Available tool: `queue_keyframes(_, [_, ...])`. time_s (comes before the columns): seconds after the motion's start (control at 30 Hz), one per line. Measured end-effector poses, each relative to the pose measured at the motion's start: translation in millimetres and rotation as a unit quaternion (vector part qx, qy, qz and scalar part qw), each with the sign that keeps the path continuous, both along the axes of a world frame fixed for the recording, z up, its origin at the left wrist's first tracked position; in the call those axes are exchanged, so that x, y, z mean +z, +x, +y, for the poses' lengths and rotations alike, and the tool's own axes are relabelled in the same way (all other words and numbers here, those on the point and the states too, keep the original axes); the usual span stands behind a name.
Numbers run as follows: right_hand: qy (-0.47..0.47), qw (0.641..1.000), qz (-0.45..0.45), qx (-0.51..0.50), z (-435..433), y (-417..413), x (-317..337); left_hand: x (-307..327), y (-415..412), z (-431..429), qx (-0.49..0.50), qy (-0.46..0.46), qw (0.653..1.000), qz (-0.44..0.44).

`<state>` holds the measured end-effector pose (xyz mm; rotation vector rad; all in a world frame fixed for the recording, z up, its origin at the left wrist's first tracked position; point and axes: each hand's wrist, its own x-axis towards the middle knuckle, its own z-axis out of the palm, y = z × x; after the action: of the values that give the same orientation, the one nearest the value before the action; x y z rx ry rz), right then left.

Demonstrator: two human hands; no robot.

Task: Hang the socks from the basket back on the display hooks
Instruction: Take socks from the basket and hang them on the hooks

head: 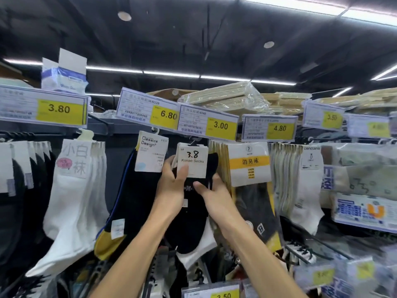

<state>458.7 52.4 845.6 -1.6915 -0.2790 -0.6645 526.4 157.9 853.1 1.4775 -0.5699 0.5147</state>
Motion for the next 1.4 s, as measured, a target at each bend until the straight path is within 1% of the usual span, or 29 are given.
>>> queue_keyframes(0.07, [-0.022, 0.999, -0.007, 0.041, -6, -23, -5, -1, -12, 4, 0.016, 0.020, 1.000, -0.007])
queue_keyframes(0.13, [-0.056, 0.995, -0.011, 0.088, -19, -54, -12, -3, -27, 7, 0.031, 0.064, 0.997, -0.025])
queue_keyframes(0.2, [-0.063, 0.993, -0.028, 0.099, -37, -87, -16, -12, -47, 13, 0.032, 0.096, 0.993, -0.055])
queue_keyframes(0.27, [-0.022, 0.995, -0.089, 0.048, -62, -105, -19, -22, -73, 18, 0.021, 0.082, 0.994, -0.071])
queue_keyframes(0.33, [0.032, 0.986, -0.160, -0.041, -88, -106, -17, -29, -104, 15, 0.006, 0.047, 0.995, -0.091])
queue_keyframes(0.37, [0.043, 0.980, -0.176, -0.080, -99, -100, -14, -30, -119, 10, -0.006, 0.036, 0.993, -0.109])
queue_keyframes(0.4, [0.047, 0.978, -0.173, -0.107, -107, -91, -12, -32, -131, 3, -0.020, 0.031, 0.990, -0.139])
queue_keyframes(0.47, [0.034, 0.983, -0.130, -0.126, -116, -70, -7, -33, -143, -22, -0.039, 0.038, 0.980, -0.190])
queue_keyframes(0.53, [0.018, 0.992, -0.090, -0.086, -118, -47, -2, -26, -137, -49, -0.045, 0.055, 0.981, -0.182])
queue_keyframes(0.6, [0.016, 0.997, -0.057, -0.041, -115, -28, 1, -21, -118, -74, -0.049, 0.068, 0.986, -0.141])
queue_keyframes(0.7, [0.020, 0.998, -0.034, -0.050, -116, -9, 5, -17, -84, -95, -0.036, 0.059, 0.994, -0.090])
queue_keyframes(0.83, [0.030, 0.999, 0.010, -0.031, -119, 1, 7, -13, -57, -98, -0.043, -0.017, 0.999, 0.003])
queue_keyframes(0.9, [0.041, 0.999, 0.026, -0.023, -118, 4, 7, -13, -50, -98, -0.058, -0.022, 0.997, 0.038])
queue_keyframes(0.97, [0.053, 0.998, 0.026, -0.021, -116, 6, 7, -16, -49, -98, -0.071, -0.016, 0.996, 0.056])
queue_keyframes(1.13, [0.056, 0.998, 0.020, -0.035, -114, 0, 2, -21, -57, -95, -0.080, -0.013, 0.995, 0.055])
queue_keyframes(1.2, [0.057, 0.997, 0.023, -0.042, -114, -6, 0, -22, -64, -94, -0.081, -0.002, 0.996, 0.040])
queue_keyframes(1.27, [0.032, 0.997, 0.021, -0.068, -118, -14, -4, -23, -74, -92, -0.079, 0.014, 0.997, 0.021])
queue_keyframes(1.33, [0.023, 0.992, -0.039, -0.122, -129, -27, -12, -30, -91, -88, -0.075, 0.031, 0.997, 0.000])
queue_keyframes(1.4, [0.070, 0.965, -0.134, -0.215, -150, -45, -20, -42, -118, -87, -0.077, 0.033, 0.995, -0.051])
